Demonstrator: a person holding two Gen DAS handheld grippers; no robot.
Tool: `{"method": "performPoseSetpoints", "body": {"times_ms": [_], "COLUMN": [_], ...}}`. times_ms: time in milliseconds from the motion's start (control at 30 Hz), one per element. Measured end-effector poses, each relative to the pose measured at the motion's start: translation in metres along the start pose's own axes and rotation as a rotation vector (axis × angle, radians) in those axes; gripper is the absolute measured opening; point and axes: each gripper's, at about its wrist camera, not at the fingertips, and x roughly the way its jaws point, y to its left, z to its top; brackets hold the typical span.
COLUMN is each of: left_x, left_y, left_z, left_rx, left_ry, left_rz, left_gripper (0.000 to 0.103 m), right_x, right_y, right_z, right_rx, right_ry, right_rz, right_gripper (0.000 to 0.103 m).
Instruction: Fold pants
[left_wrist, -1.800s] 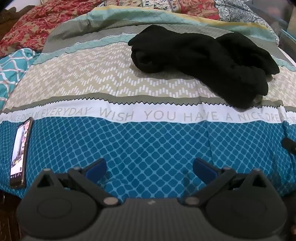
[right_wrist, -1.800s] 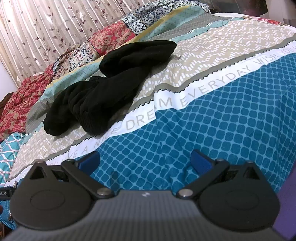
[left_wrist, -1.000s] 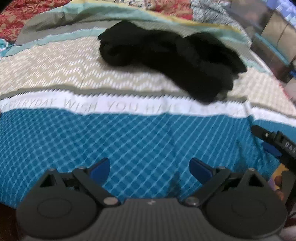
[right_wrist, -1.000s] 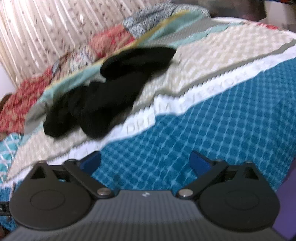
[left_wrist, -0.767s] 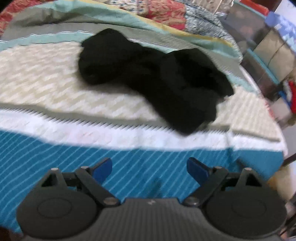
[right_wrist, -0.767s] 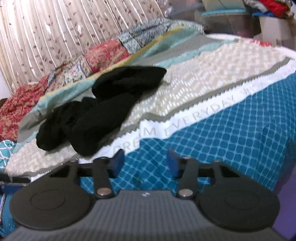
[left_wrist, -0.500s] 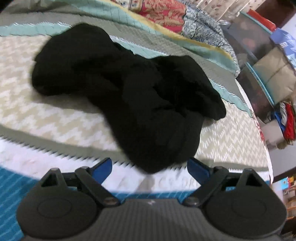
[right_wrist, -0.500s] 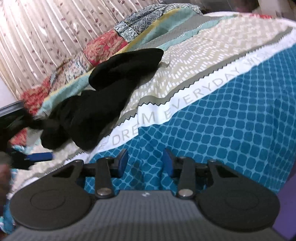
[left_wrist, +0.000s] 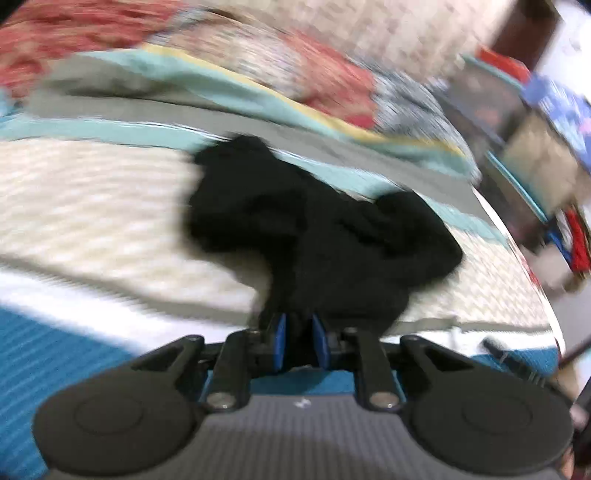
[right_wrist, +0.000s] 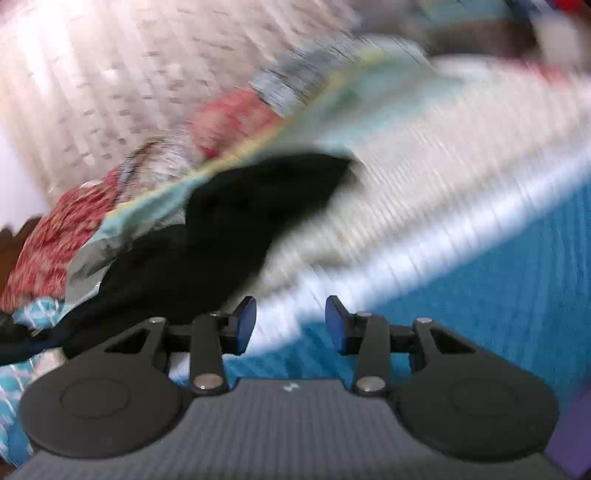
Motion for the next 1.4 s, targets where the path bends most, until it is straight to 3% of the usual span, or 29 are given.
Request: {"method": "performPoseSetpoints", "body": {"times_ms": [133, 233, 333, 467, 567, 600, 633, 667, 700, 733, 767, 833, 867, 900, 1000, 1067, 1100, 1133, 1200, 1300, 1400], "left_x": [-0.065, -0.086, -0.075, -0.062, -0.054, -0.053, -0.052, -0.050, -0.049, -0.049, -0.050, -0.054, -0.056, -0.057, -0.055, -0.052, -0.050, -0.049, -0.047, -0.046, -0.041], "left_y": [0.081, 0.116, 0.119, 0.112, 0.114, 0.117, 0.118, 0.120, 0.120, 0.120, 0.120, 0.120, 0.121, 0.122, 0.123, 0.120, 0.118, 0.115, 0.110, 0.110, 0.114], "left_z": [-0.005, -0.011, -0.014, -0.027, -0.033, -0.037, -0.042, -0.045, -0.048, -0.050, -0.051, -0.053, -0.053, -0.054, -0.053, -0.053, -0.053, -0.054, -0.054, -0.055, -0.055], "left_rx": [-0.207, -0.294, -0.301, -0.204, -0.215, -0.242, -0.267, -0.285, -0.302, -0.313, -0.319, -0.321, -0.323, -0.328, -0.354, -0.368, -0.369, -0.367, -0.363, -0.393, -0.449], "left_ry": [-0.078, -0.120, -0.077, -0.060, -0.039, -0.046, -0.035, -0.029, -0.021, -0.012, -0.011, -0.023, -0.028, -0.034, -0.029, -0.029, -0.032, -0.031, -0.028, -0.014, 0.009], "left_rz": [0.105, 0.153, 0.150, 0.194, 0.208, 0.217, 0.217, 0.217, 0.217, 0.209, 0.202, 0.192, 0.191, 0.191, 0.164, 0.144, 0.140, 0.138, 0.132, 0.110, 0.071], "left_gripper": [0.016, 0.016, 0.016, 0.018, 0.036, 0.051, 0.060, 0.060, 0.060, 0.060, 0.061, 0.071, 0.076, 0.082, 0.082, 0.085, 0.089, 0.092, 0.093, 0.096, 0.096], "right_x": [0.018, 0.042, 0.066, 0.058, 0.059, 0.064, 0.070, 0.079, 0.088, 0.096, 0.102, 0.094, 0.084, 0.073, 0.035, 0.010, 0.000, -0.006, -0.025, -0.053, -0.050], "right_y": [0.045, 0.063, 0.080, 0.120, 0.157, 0.166, 0.174, 0.179, 0.184, 0.185, 0.182, 0.162, 0.148, 0.132, 0.057, -0.011, -0.040, -0.066, -0.116, -0.165, -0.166], "right_z": [0.030, 0.042, 0.039, 0.014, -0.008, -0.013, -0.022, -0.029, -0.037, -0.042, -0.035, 0.005, 0.035, 0.060, 0.140, 0.177, 0.185, 0.191, 0.189, 0.163, 0.133], "right_rx": [-0.261, -0.333, -0.345, -0.445, -0.590, -0.634, -0.686, -0.742, -0.811, -0.871, -0.880, -0.705, -0.626, -0.572, -0.349, -0.160, -0.093, -0.037, 0.084, 0.217, 0.220], "right_ry": [-0.048, -0.025, 0.065, 0.111, 0.150, 0.175, 0.207, 0.232, 0.243, 0.239, 0.238, 0.182, 0.102, 0.023, -0.212, -0.307, -0.338, -0.344, -0.333, -0.303, -0.226], "right_rz": [0.030, 0.044, 0.080, 0.218, 0.305, 0.318, 0.320, 0.305, 0.269, 0.223, 0.196, 0.211, 0.180, 0.134, -0.034, -0.207, -0.299, -0.404, -0.563, -0.555, -0.532], "right_gripper": [0.047, 0.061, 0.062, 0.066, 0.075, 0.075, 0.074, 0.070, 0.037, 0.016, 0.016, 0.016, 0.016, 0.016, 0.018, 0.030, 0.058, 0.072, 0.072, 0.072, 0.072]}}
